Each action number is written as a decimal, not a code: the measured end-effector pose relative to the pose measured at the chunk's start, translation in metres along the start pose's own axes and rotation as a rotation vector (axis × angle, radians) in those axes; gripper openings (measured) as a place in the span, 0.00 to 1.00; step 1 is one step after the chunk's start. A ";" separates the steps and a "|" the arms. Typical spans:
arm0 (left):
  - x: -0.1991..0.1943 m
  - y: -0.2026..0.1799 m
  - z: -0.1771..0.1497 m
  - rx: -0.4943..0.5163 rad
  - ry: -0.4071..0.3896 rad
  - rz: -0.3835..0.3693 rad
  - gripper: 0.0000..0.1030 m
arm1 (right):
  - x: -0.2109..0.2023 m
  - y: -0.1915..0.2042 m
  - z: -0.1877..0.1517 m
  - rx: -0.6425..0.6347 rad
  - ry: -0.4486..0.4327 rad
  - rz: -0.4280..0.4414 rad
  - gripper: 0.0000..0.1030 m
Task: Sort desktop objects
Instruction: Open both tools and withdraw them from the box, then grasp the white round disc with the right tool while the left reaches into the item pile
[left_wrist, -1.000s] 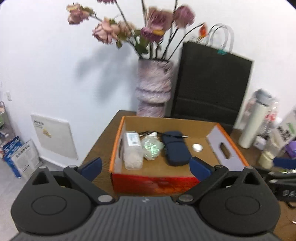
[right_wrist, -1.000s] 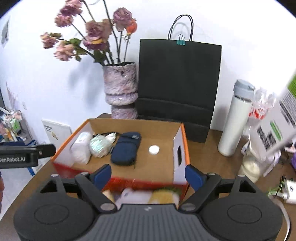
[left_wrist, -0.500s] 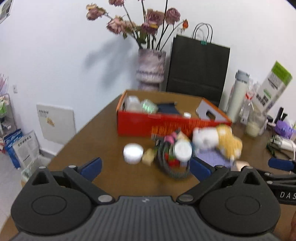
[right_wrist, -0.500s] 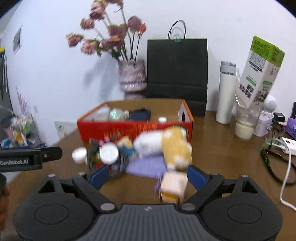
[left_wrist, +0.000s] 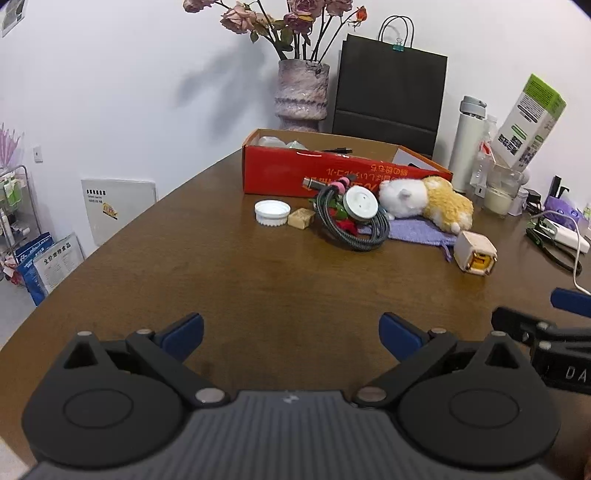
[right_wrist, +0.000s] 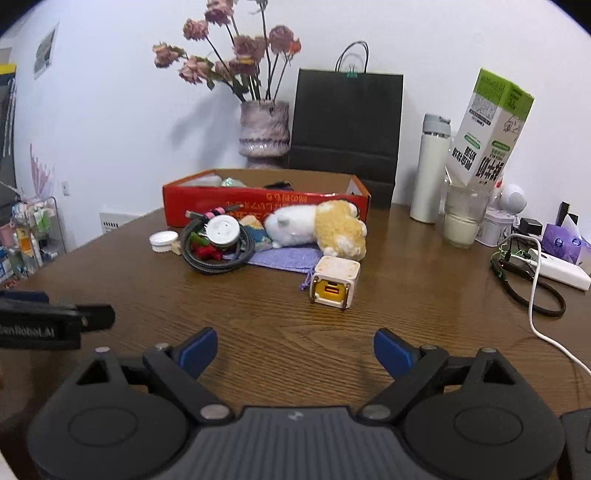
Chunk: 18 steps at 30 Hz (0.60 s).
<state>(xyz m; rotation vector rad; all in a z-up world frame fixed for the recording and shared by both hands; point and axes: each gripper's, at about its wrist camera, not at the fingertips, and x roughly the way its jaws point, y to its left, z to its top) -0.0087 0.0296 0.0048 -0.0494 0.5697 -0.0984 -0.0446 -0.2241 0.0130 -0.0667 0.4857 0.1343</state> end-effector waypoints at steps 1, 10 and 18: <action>-0.003 -0.002 -0.002 0.010 -0.009 -0.002 1.00 | -0.001 0.000 0.000 0.003 -0.007 0.008 0.89; 0.012 -0.004 0.016 0.044 -0.016 0.010 1.00 | 0.009 0.008 0.010 -0.025 -0.017 0.058 0.89; 0.038 0.010 0.051 0.005 -0.045 0.001 0.96 | 0.031 0.013 0.041 -0.029 -0.059 0.145 0.85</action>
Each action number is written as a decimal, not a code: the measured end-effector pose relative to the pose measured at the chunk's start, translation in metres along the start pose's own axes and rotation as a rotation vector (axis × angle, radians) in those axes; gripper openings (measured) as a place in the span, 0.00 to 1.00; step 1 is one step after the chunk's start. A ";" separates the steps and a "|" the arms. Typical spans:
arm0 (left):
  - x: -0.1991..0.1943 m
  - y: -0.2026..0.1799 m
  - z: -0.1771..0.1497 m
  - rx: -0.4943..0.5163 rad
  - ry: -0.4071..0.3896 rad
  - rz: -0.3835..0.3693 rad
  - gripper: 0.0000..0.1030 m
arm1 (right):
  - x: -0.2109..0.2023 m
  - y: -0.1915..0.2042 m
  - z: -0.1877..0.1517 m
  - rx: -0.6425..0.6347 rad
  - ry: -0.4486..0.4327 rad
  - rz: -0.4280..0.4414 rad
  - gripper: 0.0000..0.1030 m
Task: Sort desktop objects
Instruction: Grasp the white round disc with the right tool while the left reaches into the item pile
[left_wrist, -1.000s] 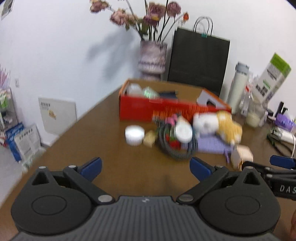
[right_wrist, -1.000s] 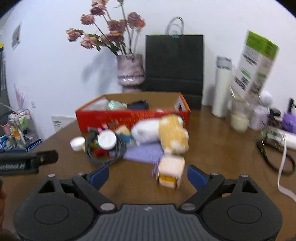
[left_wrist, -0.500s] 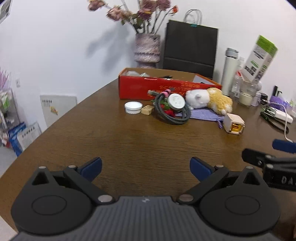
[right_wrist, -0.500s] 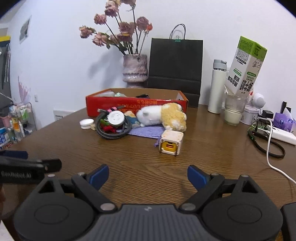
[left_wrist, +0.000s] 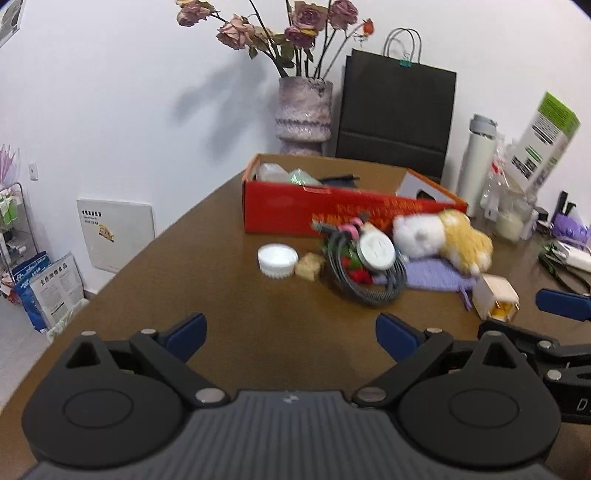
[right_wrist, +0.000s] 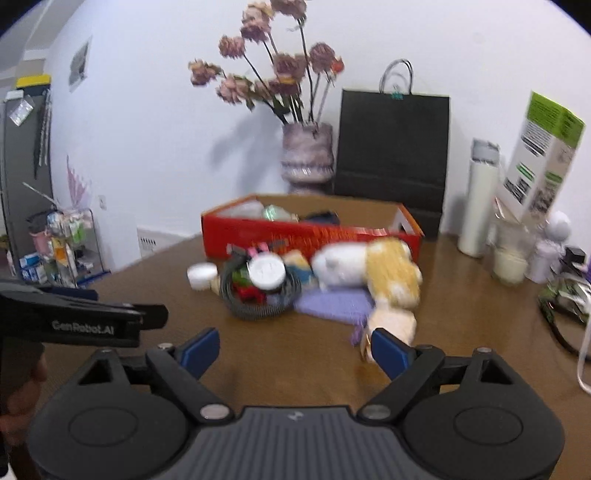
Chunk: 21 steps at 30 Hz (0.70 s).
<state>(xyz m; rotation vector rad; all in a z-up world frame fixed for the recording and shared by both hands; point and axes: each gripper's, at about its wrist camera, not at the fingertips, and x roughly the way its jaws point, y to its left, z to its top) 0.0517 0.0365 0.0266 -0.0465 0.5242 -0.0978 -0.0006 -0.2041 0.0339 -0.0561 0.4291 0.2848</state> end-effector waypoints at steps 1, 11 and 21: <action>0.004 0.002 0.005 -0.001 -0.011 0.003 0.95 | 0.007 -0.002 0.005 0.015 0.003 0.022 0.85; 0.037 0.029 0.042 -0.017 -0.049 -0.004 0.92 | 0.121 -0.004 0.056 0.108 0.100 0.083 0.58; 0.085 0.006 0.073 0.130 -0.022 -0.130 0.91 | 0.135 -0.011 0.054 0.118 0.133 0.079 0.37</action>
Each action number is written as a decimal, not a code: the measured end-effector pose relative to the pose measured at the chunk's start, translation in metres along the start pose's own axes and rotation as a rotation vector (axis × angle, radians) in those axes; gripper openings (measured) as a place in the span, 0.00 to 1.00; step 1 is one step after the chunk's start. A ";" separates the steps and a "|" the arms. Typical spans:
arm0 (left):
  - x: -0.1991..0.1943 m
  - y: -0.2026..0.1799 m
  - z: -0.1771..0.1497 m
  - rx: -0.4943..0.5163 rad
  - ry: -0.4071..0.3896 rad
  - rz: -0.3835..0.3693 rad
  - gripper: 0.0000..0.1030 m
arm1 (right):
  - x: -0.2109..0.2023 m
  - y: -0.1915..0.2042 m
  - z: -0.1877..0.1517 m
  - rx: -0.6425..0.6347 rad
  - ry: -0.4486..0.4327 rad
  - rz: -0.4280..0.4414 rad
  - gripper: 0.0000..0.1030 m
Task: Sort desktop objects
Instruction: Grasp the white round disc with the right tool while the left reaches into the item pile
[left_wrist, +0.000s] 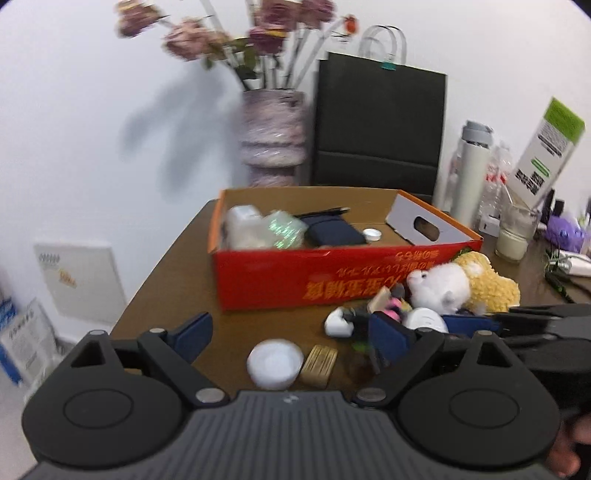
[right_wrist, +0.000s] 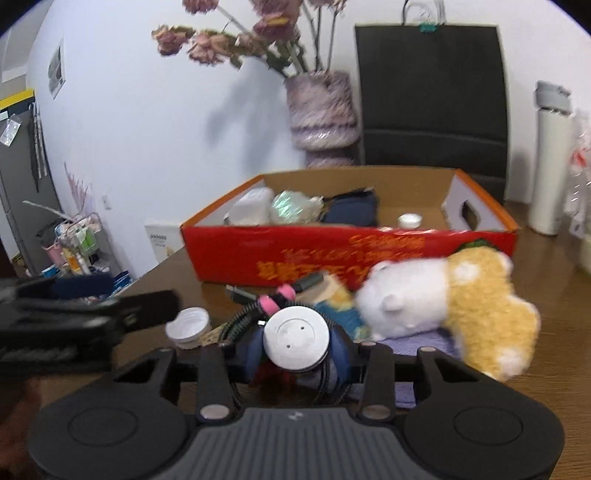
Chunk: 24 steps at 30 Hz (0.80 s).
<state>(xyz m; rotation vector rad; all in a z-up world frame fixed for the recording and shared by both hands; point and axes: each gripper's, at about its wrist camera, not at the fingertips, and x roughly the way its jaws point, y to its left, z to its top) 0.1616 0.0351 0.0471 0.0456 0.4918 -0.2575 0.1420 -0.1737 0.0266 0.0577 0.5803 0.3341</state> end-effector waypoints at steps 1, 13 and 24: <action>0.006 -0.005 0.004 0.023 0.000 -0.018 0.90 | -0.004 -0.006 -0.001 0.014 -0.013 -0.010 0.37; 0.024 -0.017 0.010 -0.056 0.059 -0.075 0.85 | -0.048 -0.081 -0.002 0.305 -0.159 0.129 0.37; 0.031 -0.103 -0.005 0.136 0.062 -0.183 0.78 | -0.072 -0.106 -0.004 0.306 -0.207 0.012 0.37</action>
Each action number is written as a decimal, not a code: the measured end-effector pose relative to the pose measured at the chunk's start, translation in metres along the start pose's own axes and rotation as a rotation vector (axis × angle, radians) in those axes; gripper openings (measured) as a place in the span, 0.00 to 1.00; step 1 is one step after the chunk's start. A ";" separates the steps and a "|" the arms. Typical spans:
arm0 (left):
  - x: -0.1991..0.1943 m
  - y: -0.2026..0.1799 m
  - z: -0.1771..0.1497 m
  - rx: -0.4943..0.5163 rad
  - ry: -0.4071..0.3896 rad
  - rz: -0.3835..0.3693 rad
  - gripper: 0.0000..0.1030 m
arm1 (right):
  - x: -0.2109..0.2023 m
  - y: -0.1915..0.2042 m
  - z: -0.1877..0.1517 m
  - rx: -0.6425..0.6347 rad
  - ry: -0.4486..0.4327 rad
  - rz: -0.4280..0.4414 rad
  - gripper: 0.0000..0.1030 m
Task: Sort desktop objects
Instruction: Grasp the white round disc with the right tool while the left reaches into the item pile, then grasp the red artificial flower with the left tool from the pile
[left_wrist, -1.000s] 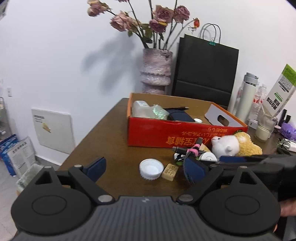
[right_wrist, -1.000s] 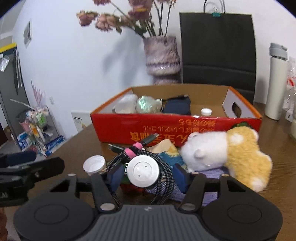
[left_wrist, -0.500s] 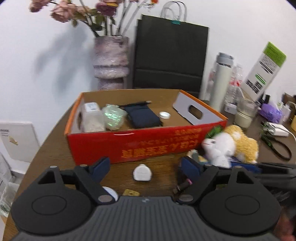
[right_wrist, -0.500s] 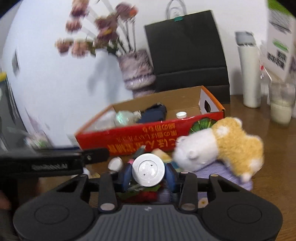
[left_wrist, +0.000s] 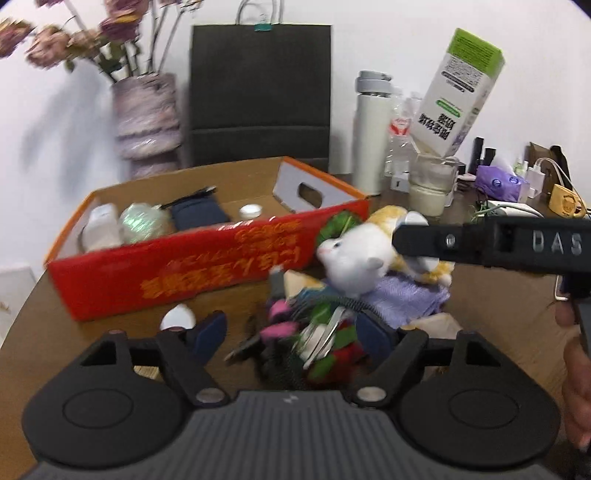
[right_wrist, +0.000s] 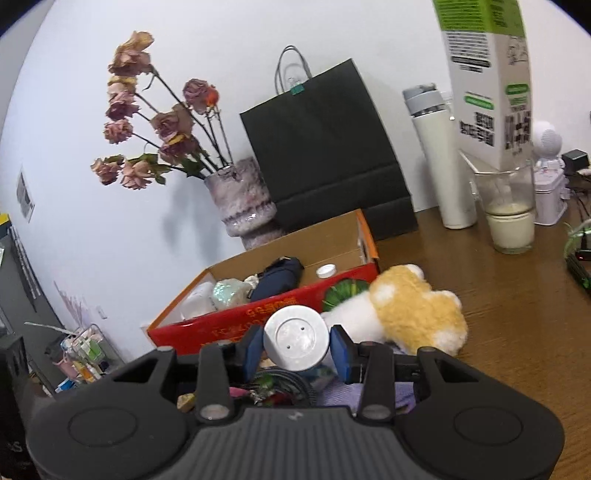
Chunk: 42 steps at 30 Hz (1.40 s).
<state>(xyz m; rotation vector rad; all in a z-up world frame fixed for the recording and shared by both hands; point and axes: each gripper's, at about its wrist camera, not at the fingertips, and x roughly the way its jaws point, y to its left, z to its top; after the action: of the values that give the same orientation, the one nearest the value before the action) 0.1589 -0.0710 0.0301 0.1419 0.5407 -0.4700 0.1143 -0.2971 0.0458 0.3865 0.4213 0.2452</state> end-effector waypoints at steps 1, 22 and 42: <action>0.003 -0.002 0.003 0.016 -0.008 0.030 0.76 | 0.000 -0.002 -0.001 0.006 -0.004 -0.007 0.37; 0.002 -0.040 -0.007 0.119 0.026 0.027 0.26 | -0.004 0.003 -0.011 -0.033 0.007 -0.079 0.37; -0.075 -0.014 0.011 -0.039 -0.121 -0.018 0.05 | -0.004 0.003 -0.011 -0.040 0.001 -0.095 0.38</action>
<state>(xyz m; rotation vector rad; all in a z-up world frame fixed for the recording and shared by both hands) 0.1007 -0.0561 0.0790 0.0711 0.4328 -0.4822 0.1049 -0.2921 0.0392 0.3260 0.4333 0.1615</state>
